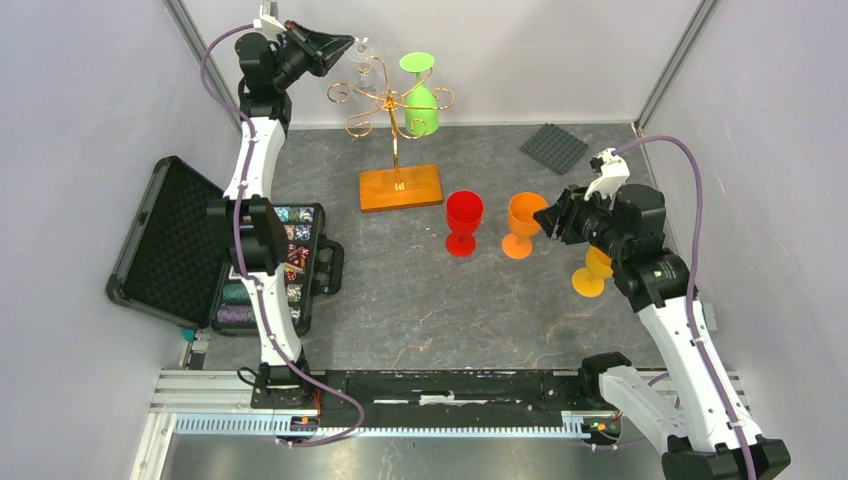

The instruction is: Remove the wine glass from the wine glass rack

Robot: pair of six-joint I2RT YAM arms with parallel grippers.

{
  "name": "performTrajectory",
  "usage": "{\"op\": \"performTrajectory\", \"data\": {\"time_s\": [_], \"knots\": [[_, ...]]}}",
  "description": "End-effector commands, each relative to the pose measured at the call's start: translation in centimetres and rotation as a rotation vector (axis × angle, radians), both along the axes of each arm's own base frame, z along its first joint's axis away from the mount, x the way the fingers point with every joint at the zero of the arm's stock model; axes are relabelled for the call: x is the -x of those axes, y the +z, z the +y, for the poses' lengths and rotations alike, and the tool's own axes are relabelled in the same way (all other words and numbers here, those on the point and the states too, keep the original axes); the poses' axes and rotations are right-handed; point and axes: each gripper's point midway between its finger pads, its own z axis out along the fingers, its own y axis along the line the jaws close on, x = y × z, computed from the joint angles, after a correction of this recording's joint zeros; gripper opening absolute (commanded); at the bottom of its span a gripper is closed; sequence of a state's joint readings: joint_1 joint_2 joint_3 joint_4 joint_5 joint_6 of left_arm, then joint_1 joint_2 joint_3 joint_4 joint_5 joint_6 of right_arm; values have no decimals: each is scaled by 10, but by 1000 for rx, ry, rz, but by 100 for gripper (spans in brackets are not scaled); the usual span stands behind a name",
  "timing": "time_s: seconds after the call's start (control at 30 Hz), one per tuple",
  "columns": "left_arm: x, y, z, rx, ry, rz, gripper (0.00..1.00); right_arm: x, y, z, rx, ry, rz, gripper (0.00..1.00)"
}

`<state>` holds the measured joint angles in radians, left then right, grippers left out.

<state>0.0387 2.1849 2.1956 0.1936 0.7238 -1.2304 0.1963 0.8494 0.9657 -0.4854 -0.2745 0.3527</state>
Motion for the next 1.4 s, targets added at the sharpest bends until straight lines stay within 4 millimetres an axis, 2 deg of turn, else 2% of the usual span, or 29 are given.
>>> {"op": "performTrajectory", "data": {"time_s": [0.0,0.23,0.4,0.47,0.6,0.9,1.13,1.27,1.3,1.37], "knots": [[19,50,-3,50,-27,-154,2,-2,7,-3,-11,-22,-47,47],[16,41,-21,87,-102,-166,2,-3,10,-2,-15,-19,-58,47],[11,28,-24,81,-124,-144,2,-2,11,-4,-11,-28,-64,47],[16,26,-43,79,-160,-139,2,-2,10,-4,-9,-28,-63,47],[23,32,-44,61,-168,-149,2,-3,8,-4,-9,-29,-56,47],[35,34,-38,-49,-101,-114,2,-3,6,-4,-11,-30,-51,47],[46,50,-30,-80,-70,-137,2,-1,8,-4,-17,-33,-56,47],[50,52,-28,-92,-72,-137,2,-1,9,-4,-20,-34,-59,47],[46,51,-11,-95,-47,-133,2,-1,9,-4,-21,-33,-59,47],[48,50,-7,-100,-53,-131,2,-1,9,-4,-21,-35,-57,47]]}}
